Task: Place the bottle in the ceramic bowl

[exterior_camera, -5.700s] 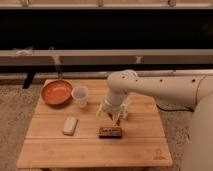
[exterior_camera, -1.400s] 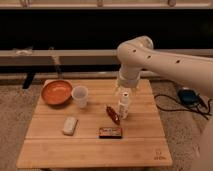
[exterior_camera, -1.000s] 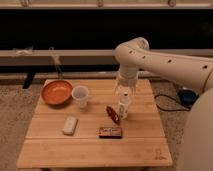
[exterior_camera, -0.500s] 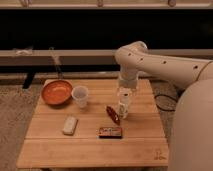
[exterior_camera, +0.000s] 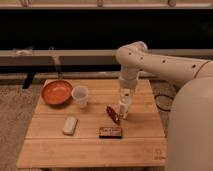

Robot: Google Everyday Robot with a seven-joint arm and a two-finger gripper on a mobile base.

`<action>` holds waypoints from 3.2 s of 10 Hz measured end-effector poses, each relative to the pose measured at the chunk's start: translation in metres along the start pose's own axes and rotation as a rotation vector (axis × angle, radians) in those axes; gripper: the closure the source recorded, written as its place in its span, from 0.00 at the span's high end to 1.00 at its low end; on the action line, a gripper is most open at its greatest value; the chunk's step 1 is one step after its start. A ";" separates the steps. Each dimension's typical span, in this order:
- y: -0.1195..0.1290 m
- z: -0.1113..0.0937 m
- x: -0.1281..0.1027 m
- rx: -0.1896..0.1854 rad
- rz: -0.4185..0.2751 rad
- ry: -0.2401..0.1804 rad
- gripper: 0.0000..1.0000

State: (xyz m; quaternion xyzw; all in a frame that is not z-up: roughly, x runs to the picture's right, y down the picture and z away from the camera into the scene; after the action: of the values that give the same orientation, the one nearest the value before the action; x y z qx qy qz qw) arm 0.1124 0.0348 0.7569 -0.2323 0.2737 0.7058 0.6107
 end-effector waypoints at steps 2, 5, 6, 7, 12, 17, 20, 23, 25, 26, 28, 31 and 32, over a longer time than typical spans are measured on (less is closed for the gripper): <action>0.005 -0.007 0.003 0.000 -0.003 0.010 0.05; 0.018 -0.035 0.007 0.007 -0.028 -0.002 0.00; 0.030 -0.049 0.007 0.010 -0.047 -0.015 0.00; 0.042 -0.059 0.005 0.020 -0.065 -0.029 0.00; 0.110 -0.120 -0.015 0.081 -0.159 -0.150 0.00; 0.170 -0.165 -0.046 0.079 -0.254 -0.342 0.00; 0.205 -0.170 -0.060 0.053 -0.306 -0.378 0.00; 0.257 -0.177 -0.074 -0.019 -0.381 -0.393 0.00; 0.277 -0.174 -0.077 -0.067 -0.420 -0.377 0.00; 0.286 -0.167 -0.079 -0.090 -0.444 -0.359 0.00; 0.299 -0.150 -0.080 -0.123 -0.471 -0.315 0.00; 0.310 -0.105 -0.084 -0.161 -0.503 -0.223 0.00; 0.313 -0.094 -0.086 -0.183 -0.511 -0.197 0.00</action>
State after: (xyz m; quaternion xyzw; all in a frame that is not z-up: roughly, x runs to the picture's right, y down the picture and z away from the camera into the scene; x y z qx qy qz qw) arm -0.1856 -0.1243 0.7761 -0.2783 0.0808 0.5701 0.7688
